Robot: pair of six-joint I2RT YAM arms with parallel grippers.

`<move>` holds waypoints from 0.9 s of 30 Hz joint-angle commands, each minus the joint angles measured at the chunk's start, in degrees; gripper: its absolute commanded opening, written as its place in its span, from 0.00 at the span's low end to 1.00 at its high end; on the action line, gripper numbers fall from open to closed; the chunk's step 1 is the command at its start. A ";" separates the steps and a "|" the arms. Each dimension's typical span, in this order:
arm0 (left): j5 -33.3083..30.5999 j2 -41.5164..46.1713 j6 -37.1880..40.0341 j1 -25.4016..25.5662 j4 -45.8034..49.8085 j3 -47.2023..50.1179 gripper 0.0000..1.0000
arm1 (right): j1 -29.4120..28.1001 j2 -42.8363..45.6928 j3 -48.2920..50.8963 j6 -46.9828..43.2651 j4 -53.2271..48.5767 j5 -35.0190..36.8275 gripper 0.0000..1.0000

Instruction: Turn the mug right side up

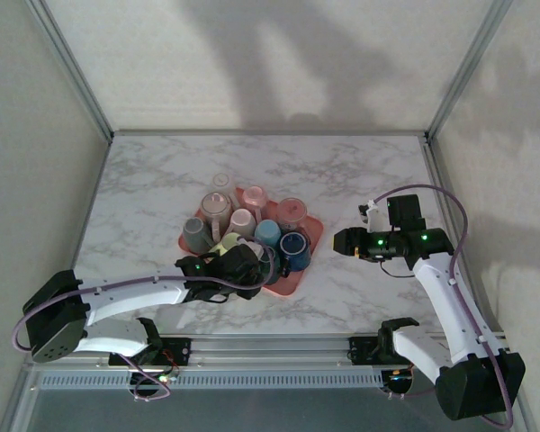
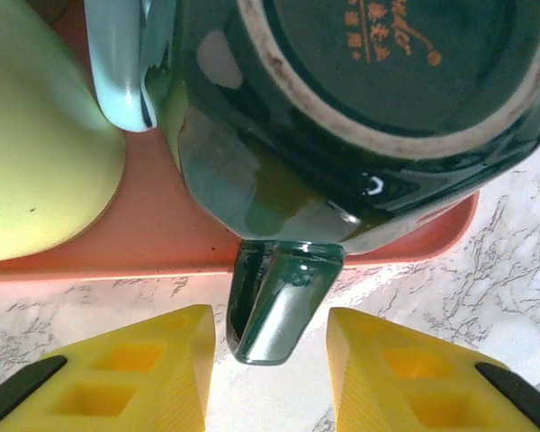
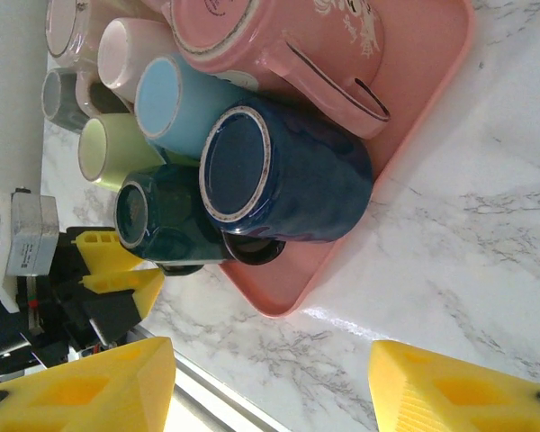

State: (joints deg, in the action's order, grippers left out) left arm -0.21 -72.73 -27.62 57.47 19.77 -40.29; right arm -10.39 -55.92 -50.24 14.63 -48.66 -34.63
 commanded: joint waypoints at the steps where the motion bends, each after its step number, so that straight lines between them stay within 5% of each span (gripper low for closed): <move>1: -0.32 -0.74 1.46 -0.63 -1.89 0.65 0.37 | -0.33 0.68 0.40 0.58 0.50 -1.34 0.59; 13: -2.09 -5.02 3.80 -1.49 -2.23 -0.59 0.35 | -0.39 1.36 0.40 1.02 0.13 -1.67 0.58; 27: -3.12 -4.25 5.02 -1.58 0.43 -3.02 0.10 | -0.41 1.00 0.89 1.34 0.84 -1.12 0.56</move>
State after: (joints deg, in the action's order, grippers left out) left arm -1.28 -78.39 -22.85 56.36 17.65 -40.82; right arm -10.39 -54.74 -50.22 15.40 -48.64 -34.76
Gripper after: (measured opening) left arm 0.191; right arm 0.567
